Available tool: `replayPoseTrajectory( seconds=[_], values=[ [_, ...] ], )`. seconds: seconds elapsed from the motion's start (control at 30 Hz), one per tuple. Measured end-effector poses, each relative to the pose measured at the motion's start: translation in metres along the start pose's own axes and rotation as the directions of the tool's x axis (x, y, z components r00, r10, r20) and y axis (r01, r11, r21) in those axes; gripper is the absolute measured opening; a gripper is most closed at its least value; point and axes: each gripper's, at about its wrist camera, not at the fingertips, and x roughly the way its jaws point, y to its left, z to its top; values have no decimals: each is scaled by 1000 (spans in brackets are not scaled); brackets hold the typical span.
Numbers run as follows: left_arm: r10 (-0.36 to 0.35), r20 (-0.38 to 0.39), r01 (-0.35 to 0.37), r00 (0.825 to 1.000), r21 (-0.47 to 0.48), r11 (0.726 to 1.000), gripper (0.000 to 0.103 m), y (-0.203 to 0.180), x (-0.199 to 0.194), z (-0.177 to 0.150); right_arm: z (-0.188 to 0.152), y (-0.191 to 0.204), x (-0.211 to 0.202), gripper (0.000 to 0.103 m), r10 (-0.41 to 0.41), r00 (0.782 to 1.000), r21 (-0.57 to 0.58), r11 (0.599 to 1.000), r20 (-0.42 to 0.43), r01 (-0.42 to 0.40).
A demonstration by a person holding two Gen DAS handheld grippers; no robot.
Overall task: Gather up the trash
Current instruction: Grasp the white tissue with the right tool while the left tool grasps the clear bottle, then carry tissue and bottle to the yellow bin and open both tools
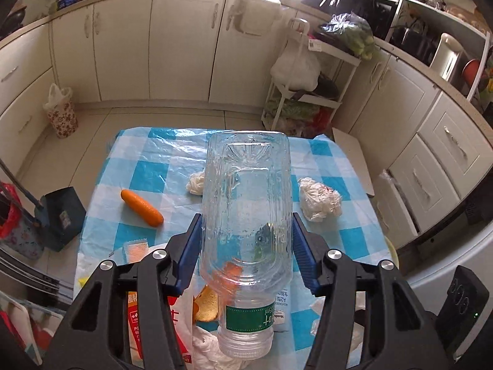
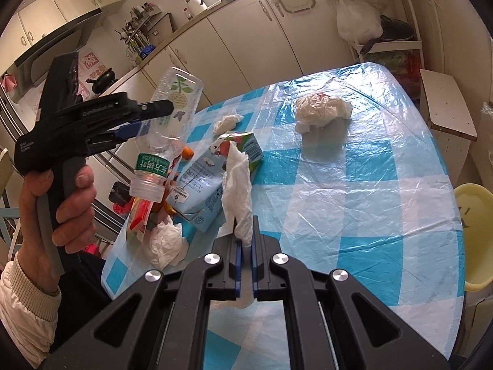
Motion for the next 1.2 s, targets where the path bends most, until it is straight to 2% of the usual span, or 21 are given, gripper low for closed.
replayPoseTrajectory(
  seconds=[0.2, 0.53, 0.97, 1.2],
  values=[
    [-60, 51, 63, 997, -56, 996, 53, 8, -30, -4, 2, -1, -5, 5, -7, 1000, -4, 1000, 23, 7],
    [-105, 99, 110, 990, -54, 992, 53, 1, -62, -6, 5, -6, -14, 6, -18, 998, 13, 1000, 66, 17],
    [-173, 79, 174, 982, -10, 985, 53, -44, -62, -25, 11, -26, -42, 6, -36, 989, 77, 997, 144, 25],
    [-205, 54, 204, 977, 20, 979, 53, -73, -55, -31, 20, -37, -64, 6, -95, 981, 82, 993, 167, 82]
  ],
)
